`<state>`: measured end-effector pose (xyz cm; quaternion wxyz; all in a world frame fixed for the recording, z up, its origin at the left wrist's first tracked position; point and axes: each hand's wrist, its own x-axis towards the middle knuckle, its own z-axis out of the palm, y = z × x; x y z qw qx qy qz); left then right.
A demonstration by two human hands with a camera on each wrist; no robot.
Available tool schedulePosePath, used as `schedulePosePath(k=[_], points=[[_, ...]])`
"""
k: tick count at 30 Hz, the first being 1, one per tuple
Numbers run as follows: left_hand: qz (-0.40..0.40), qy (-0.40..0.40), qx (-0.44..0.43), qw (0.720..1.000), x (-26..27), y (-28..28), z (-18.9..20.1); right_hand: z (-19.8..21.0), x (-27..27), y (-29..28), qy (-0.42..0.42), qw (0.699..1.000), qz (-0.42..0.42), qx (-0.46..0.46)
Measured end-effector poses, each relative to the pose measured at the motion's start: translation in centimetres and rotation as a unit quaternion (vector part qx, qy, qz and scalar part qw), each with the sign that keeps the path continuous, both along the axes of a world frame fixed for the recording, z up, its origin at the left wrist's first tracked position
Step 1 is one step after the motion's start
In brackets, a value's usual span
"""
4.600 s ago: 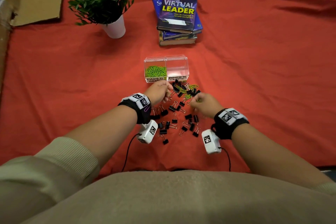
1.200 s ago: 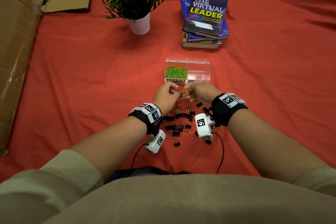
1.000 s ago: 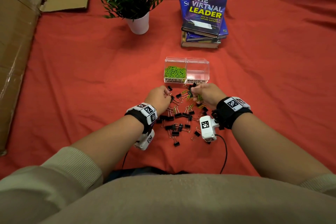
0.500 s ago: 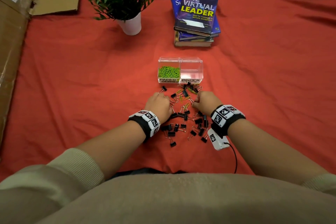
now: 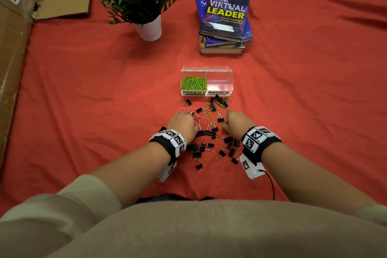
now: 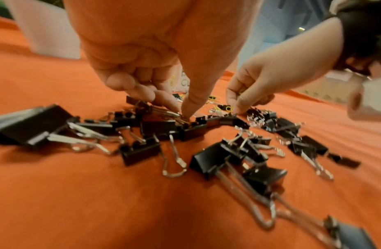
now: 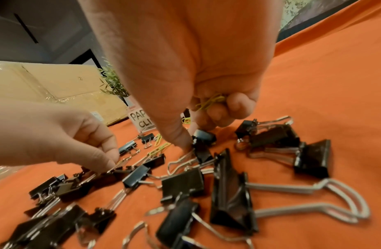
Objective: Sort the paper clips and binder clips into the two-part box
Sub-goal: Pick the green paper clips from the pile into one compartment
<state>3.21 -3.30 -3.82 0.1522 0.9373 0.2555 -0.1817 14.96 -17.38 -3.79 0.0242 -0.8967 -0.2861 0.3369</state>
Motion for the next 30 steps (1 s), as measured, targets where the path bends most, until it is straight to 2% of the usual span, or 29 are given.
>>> schedulePosePath(k=[5,8,12,16,18,20,22,25,27,30], points=[[-0.019,0.001,0.018,1.000,0.0,-0.2,0.0,0.5,0.2,-0.2,0.008,1.000,0.001,-0.007],[-0.042,-0.002,0.048,0.998,-0.1,-0.1,-0.2,0.9,1.1,-0.8,0.082,0.991,-0.093,0.060],[-0.072,0.010,0.061,0.995,0.1,-0.1,-0.1,2.8,2.2,-1.5,0.187,0.937,-0.238,0.173],[-0.044,0.024,0.031,0.998,0.3,0.1,0.1,3.5,3.0,-1.9,0.285,0.876,-0.313,0.232],[-0.042,0.026,0.021,0.999,0.3,0.2,0.2,3.4,3.1,-2.1,0.293,0.875,-0.308,0.233],[-0.041,0.022,0.009,0.999,0.2,0.4,0.2,3.3,3.0,-2.3,0.262,0.896,-0.287,0.217],[-0.025,-0.008,-0.022,0.999,0.2,0.6,0.3,3.0,2.9,-2.3,0.243,0.906,-0.275,0.208],[0.055,-0.088,-0.132,0.986,0.6,0.9,1.0,2.8,2.9,-2.2,0.267,0.895,-0.284,0.219],[0.107,-0.124,-0.209,0.964,1.2,1.0,1.6,2.7,2.9,-2.2,0.304,0.863,-0.321,0.244],[0.154,-0.153,-0.315,0.924,2.2,1.2,2.2,2.6,2.8,-2.1,0.382,0.796,-0.365,0.295]])
